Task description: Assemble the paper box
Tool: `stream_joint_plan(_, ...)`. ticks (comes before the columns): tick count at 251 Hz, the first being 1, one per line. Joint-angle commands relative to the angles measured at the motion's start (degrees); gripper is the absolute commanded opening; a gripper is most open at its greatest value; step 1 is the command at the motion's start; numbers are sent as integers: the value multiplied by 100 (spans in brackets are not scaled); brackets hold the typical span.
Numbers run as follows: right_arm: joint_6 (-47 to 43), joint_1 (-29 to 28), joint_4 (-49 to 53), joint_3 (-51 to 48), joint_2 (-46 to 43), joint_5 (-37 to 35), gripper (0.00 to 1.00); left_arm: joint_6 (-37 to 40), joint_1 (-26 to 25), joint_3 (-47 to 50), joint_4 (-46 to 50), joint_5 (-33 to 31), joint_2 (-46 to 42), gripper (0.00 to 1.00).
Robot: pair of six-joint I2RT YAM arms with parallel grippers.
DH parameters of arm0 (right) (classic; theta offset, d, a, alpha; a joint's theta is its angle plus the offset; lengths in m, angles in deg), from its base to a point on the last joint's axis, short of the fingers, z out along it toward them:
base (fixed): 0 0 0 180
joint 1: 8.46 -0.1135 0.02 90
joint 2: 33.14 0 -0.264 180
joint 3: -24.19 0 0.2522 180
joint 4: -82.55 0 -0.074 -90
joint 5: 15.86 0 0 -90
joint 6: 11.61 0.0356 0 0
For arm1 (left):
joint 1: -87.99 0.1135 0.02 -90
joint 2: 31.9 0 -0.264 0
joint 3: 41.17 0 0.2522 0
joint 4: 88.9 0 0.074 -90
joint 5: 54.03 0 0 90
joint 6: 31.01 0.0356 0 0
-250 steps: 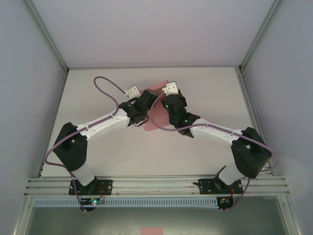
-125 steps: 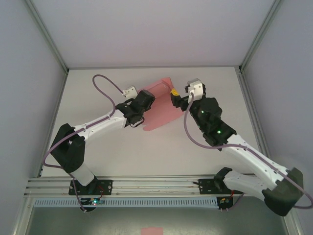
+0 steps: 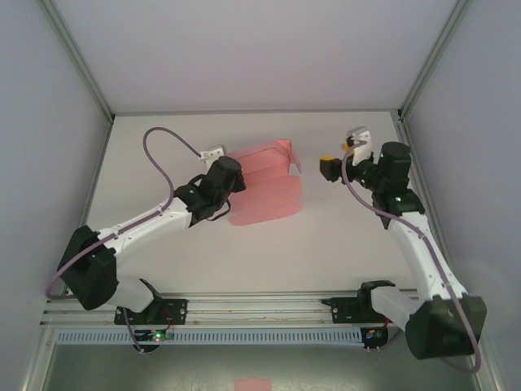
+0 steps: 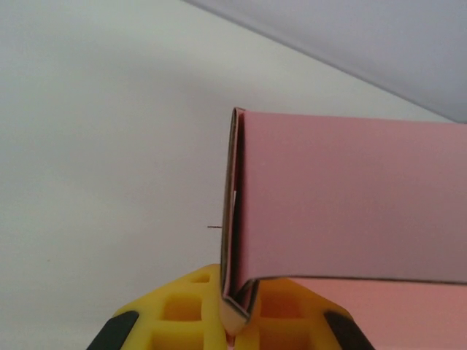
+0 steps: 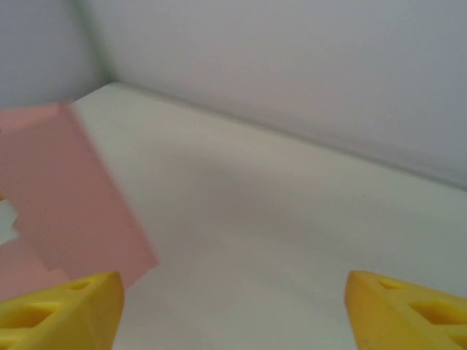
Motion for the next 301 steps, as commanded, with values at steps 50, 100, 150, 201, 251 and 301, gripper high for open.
stream_joint_plan(50, -1614, -14, 1010, 944, 865, 2783, 71, 514, 28, 205, -716, 525, -259, 0)
stream_joint_plan(100, -2132, -173, 1857, 1451, 1364, 2849, 65, 620, 21, 150, -818, 833, -236, 0)
stream_joint_plan(150, -3084, -712, 2975, 1859, 1626, 2535, 53, 655, 19, 148, -835, 868, -228, 0)
stream_joint_plan(201, -1564, -1358, 1504, 1558, 1603, 821, 41, 571, 16, 91, -783, 907, -204, 0)
stream_joint_plan(251, -633, -2339, 167, 1126, 1490, -2771, 49, 426, -30, -69, -556, 881, -116, 0)
stream_joint_plan(301, -585, -2716, -291, 943, 1578, -3354, 35, 365, -63, -181, -536, 981, -4, 0)
